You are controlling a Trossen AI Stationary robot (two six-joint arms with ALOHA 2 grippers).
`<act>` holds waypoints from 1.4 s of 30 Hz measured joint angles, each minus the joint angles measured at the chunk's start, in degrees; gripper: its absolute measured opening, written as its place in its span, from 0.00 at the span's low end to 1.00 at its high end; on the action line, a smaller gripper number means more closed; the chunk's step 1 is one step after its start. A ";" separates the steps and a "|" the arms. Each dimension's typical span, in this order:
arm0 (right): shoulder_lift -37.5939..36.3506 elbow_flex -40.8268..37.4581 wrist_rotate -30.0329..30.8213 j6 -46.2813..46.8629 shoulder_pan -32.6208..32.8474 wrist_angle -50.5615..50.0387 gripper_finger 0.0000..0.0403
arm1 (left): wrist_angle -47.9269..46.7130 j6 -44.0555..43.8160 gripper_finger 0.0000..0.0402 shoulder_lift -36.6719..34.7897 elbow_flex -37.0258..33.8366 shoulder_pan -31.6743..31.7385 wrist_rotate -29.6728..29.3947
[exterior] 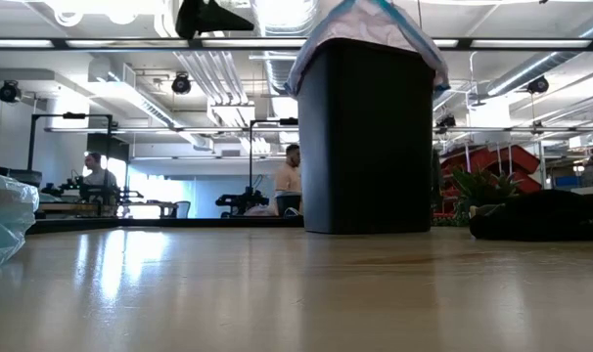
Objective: Place trash/remove bag and relplace
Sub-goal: Remove the trash bag from the trash bin
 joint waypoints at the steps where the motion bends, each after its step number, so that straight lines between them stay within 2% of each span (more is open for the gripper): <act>1: -0.16 0.47 0.08 -0.38 -0.14 0.24 0.00 | 0.02 0.02 0.97 0.00 0.10 0.46 0.31; 5: -0.19 1.78 1.52 -2.13 -0.86 0.38 0.00 | 0.38 0.58 0.97 0.00 1.05 1.31 1.41; 11: -0.15 2.12 15.46 -9.29 -2.33 4.11 0.00 | 0.35 4.58 0.97 0.00 3.32 1.46 1.48; 15: -0.15 2.14 19.84 -18.08 -4.42 10.20 0.00 | 0.17 5.97 0.97 0.05 4.67 2.62 1.49; 19: -0.13 2.12 23.50 -31.47 -6.87 20.89 0.00 | -0.68 6.10 0.97 0.43 6.89 4.20 1.73; 23: -0.13 2.12 23.35 -47.95 -9.06 38.76 0.00 | -2.89 6.14 0.97 1.54 9.70 5.49 4.54; 28: -0.15 3.94 17.81 -64.60 -10.07 62.69 0.00 | -6.70 7.41 0.97 3.46 12.91 5.51 4.77; 31: -0.21 7.09 13.21 -63.47 -9.99 67.73 0.00 | -10.41 8.12 0.97 4.29 14.17 5.68 4.82; 36: -1.45 11.23 2.21 -49.23 -8.37 61.09 0.00 | -12.45 8.50 0.97 4.78 15.30 8.24 4.68; 42: -2.29 18.03 -15.58 -25.04 -5.97 38.53 0.00 | -14.60 8.50 0.97 5.02 15.88 16.15 7.61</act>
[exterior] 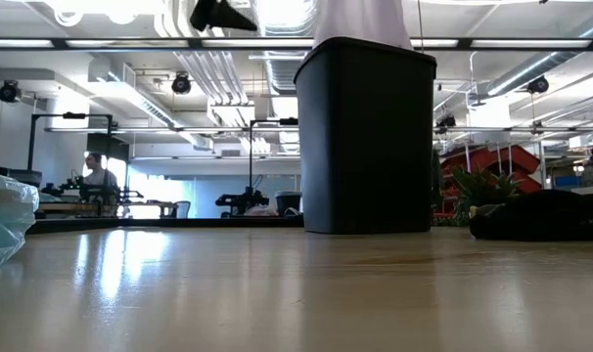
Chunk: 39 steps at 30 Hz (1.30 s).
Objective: Place trash/remove bag and relplace
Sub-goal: Remove the trash bag from the trash bin
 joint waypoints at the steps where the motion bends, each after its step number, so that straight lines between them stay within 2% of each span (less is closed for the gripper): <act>1: 0.00 1.26 -3.72 3.63 0.59 -2.93 0.00 | 0.06 -0.02 0.97 0.21 0.03 1.68 0.70; 4: -0.07 3.70 -11.78 11.26 2.95 -8.05 0.00 | 0.33 -0.22 0.97 1.35 0.03 7.38 3.65; 9: -0.50 5.45 -14.73 17.39 7.88 -17.91 0.00 | 4.05 -1.77 0.97 6.04 0.45 14.77 15.18; 13: -0.53 5.79 -19.62 26.97 10.23 -27.55 0.00 | 7.34 -1.52 0.97 10.20 4.44 15.22 24.61; 17: 0.33 5.77 -19.56 34.80 13.14 -35.63 0.00 | 7.64 0.59 0.97 14.26 11.69 14.93 29.83; 23: 3.78 5.57 -20.19 43.24 17.20 -43.89 0.00 | 4.61 0.60 0.97 19.60 23.90 14.86 31.33; 31: 10.04 5.41 -28.86 53.73 22.81 -49.13 0.00 | -10.68 0.60 0.97 30.58 37.02 14.80 30.91; 39: 12.33 5.37 -29.64 59.18 27.34 -51.29 0.00 | -12.43 0.62 0.97 36.94 46.09 14.76 30.92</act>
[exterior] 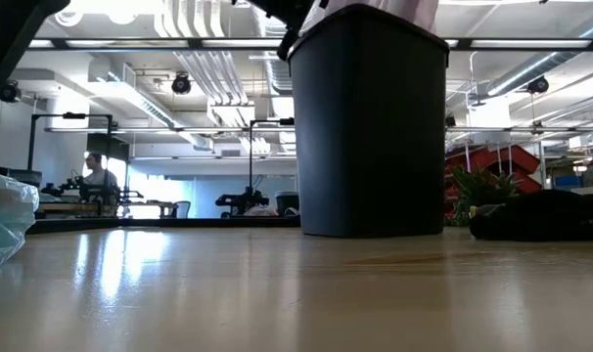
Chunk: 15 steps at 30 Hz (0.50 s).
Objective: Place trash/remove bag and relplace
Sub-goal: Remove the trash bag from the trash bin
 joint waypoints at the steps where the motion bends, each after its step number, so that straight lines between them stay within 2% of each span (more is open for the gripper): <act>1: -0.03 -0.02 0.09 0.95 0.43 -0.56 0.00 | -1.16 0.00 0.97 0.40 0.81 -0.02 -0.01; 6: -0.67 -0.04 1.48 6.97 3.44 -8.14 0.00 | -7.56 0.51 0.97 0.64 1.24 -1.10 -0.01; 10: -1.05 -0.04 6.50 8.72 5.53 -14.23 0.00 | -12.70 2.87 0.97 0.62 0.49 -3.94 0.03; 15: -1.67 -0.02 12.40 7.82 6.30 -16.04 0.00 | -12.73 2.97 0.97 0.64 -0.36 -7.49 0.08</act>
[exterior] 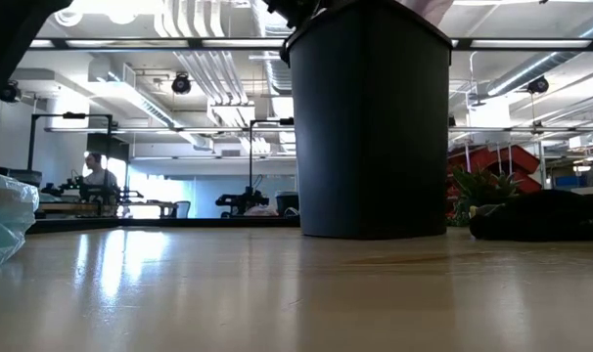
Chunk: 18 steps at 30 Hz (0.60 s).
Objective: Place trash/remove bag and relplace
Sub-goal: Remove the trash bag from the trash bin
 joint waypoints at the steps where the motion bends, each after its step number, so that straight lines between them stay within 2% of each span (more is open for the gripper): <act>1: -0.24 0.02 0.39 -0.13 0.00 -0.20 0.00 | -0.08 0.00 0.97 0.00 -0.02 -0.69 0.00; 8: -1.78 -0.83 0.56 5.94 2.24 -6.42 0.00 | -2.59 0.02 0.97 -1.04 1.37 -3.70 0.21; 14: -2.48 -9.38 -3.09 7.50 3.87 -6.43 0.00 | -3.63 -0.01 0.97 -3.58 2.30 -3.64 -0.23; 18: -2.44 -17.45 -3.95 8.67 4.00 -5.47 0.00 | -3.64 0.00 0.97 -5.10 2.28 -3.70 -3.99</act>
